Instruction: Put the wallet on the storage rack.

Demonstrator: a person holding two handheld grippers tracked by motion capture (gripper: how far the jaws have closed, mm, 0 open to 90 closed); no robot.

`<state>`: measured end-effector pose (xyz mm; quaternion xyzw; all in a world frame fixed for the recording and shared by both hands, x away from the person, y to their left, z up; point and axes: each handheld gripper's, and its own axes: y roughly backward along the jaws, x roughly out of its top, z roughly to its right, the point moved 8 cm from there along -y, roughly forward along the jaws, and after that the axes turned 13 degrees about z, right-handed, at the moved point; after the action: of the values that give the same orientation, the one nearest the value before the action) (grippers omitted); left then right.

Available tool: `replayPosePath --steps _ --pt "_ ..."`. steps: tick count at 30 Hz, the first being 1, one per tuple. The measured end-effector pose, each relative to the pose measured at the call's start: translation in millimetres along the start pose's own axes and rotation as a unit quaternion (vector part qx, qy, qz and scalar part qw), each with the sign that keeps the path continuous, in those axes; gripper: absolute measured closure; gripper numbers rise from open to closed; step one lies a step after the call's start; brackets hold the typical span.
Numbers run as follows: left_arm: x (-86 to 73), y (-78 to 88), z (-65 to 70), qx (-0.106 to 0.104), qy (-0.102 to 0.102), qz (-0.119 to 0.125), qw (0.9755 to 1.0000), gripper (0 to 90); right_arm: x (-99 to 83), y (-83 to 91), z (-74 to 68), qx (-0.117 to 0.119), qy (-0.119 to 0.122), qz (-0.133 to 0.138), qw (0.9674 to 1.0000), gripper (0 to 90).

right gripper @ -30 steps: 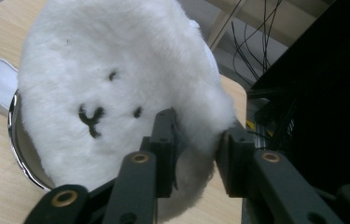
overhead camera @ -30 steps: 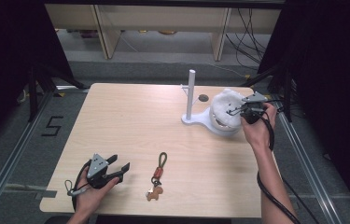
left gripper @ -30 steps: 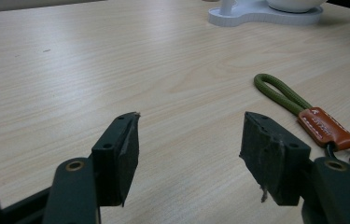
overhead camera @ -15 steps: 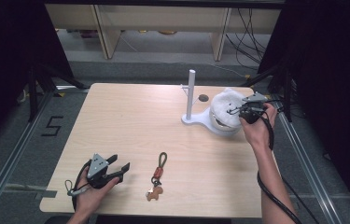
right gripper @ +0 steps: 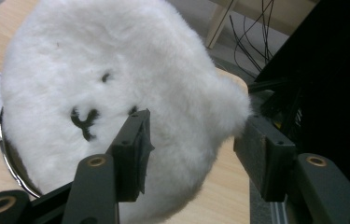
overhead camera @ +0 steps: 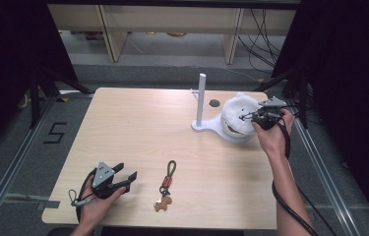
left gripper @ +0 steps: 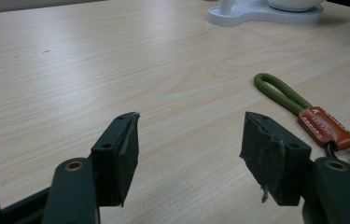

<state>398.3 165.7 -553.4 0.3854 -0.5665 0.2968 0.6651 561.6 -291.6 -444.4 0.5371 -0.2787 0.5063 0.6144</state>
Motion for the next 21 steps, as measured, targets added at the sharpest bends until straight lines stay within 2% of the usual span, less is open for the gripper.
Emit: replayPosePath --steps 1,2,4,5,8,10,13,14,16,17,18,20,21 --pt "0.0 -0.2 0.0 0.000 0.000 0.000 1.0000 35.9 1.7 1.1 1.6 -0.008 -0.002 0.008 0.9999 46.0" --pt "0.0 -0.3 0.1 0.000 0.000 0.000 1.0000 35.9 1.4 3.1 0.0 0.001 -0.011 0.000 0.9999 45.6" --pt "-0.1 -0.4 0.2 0.000 0.000 0.000 1.0000 35.8 2.2 4.1 1.1 0.000 -0.013 0.003 0.9999 45.5" --pt "-0.1 -0.4 0.2 0.000 0.000 0.000 1.0000 35.8 2.7 7.5 0.6 0.001 -0.030 0.000 0.9996 45.2" --pt "-0.2 -0.5 0.2 0.000 0.000 0.000 1.0000 35.7 3.5 10.1 1.1 0.005 -0.030 0.006 0.9995 44.8" --pt "-0.2 -0.8 0.3 -0.001 0.000 0.000 1.0000 35.7 3.3 12.6 -0.4 0.007 -0.043 0.010 0.9990 44.4" --pt "-0.4 -1.3 0.4 -0.002 0.000 0.000 1.0000 35.6 -0.1 17.7 -3.6 0.012 -0.053 0.003 0.9985 43.8" --pt "-0.7 -0.6 0.2 0.002 -0.002 -0.006 1.0000 35.5 -2.8 22.5 -7.2 0.005 -0.073 -0.003 0.9973 43.8" --pt "-0.8 -1.2 0.4 0.001 -0.005 -0.007 1.0000 35.2 -5.5 25.8 -7.0 0.012 -0.067 -0.003 0.9977 43.8" --pt "-1.1 -1.4 0.6 0.000 -0.005 -0.008 1.0000 35.0 -6.8 27.2 -8.5 0.014 -0.074 0.000 0.9971 43.8" --pt "-1.2 -2.1 0.8 -0.001 -0.004 -0.007 1.0000 34.9 -9.2 32.5 -9.9 0.010 -0.087 -0.013 0.9961 43.6" --pt "-1.4 -2.2 0.6 0.000 -0.003 -0.009 1.0000 34.7 -10.3 33.5 -10.9 0.012 -0.087 -0.006 0.9961 43.2" --pt "-1.7 -2.1 0.1 0.002 -0.003 -0.013 0.9999 34.6 -15.0 38.8 -14.8 0.015 -0.100 -0.010 0.9949 43.0"
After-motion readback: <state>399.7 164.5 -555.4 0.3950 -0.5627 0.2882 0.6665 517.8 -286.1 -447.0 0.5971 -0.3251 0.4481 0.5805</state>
